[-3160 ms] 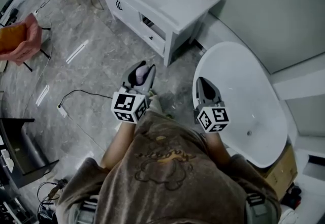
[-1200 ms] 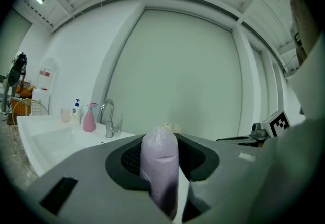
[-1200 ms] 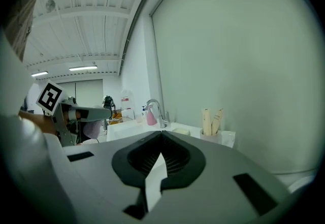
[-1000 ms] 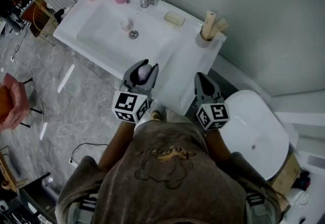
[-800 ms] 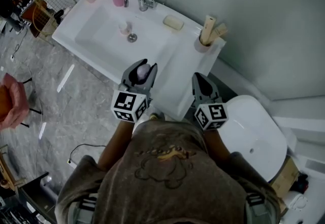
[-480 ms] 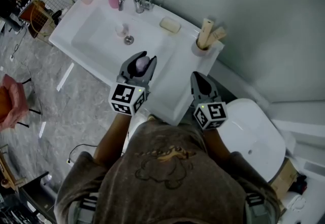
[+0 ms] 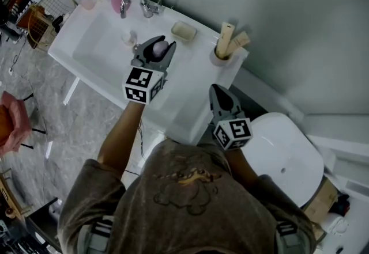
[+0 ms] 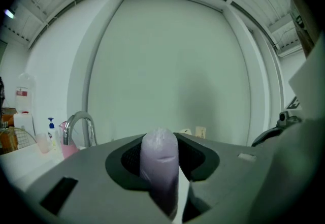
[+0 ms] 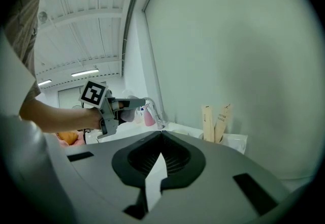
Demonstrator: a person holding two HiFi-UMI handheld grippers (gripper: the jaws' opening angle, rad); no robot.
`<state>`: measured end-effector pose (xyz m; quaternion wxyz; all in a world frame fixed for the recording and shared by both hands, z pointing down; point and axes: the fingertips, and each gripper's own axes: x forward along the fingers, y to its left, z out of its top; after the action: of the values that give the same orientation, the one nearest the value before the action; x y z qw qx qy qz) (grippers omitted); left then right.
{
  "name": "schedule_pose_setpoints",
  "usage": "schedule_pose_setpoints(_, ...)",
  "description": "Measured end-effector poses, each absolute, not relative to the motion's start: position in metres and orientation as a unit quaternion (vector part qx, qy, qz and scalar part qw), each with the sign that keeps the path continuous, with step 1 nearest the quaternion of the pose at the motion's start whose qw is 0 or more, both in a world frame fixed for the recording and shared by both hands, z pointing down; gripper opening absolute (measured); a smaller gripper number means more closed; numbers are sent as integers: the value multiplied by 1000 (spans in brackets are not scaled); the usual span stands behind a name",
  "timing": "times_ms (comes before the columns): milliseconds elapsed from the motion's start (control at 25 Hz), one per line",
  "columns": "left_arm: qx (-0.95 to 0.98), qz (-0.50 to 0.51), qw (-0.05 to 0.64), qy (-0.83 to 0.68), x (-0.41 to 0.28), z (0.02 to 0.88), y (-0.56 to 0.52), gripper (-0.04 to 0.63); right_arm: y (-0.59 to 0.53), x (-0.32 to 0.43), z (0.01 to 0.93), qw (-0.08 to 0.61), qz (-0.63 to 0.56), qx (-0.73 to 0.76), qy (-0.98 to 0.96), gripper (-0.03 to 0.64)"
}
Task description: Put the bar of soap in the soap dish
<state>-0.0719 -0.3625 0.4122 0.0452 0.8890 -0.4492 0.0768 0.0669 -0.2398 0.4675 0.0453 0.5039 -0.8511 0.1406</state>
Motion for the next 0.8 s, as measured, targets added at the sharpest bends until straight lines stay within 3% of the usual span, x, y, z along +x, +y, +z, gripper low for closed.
schedule_pose_setpoints(800,906,171,16,-388,-12,482,-486,138,-282,96,491,44,175,520,-835,-2)
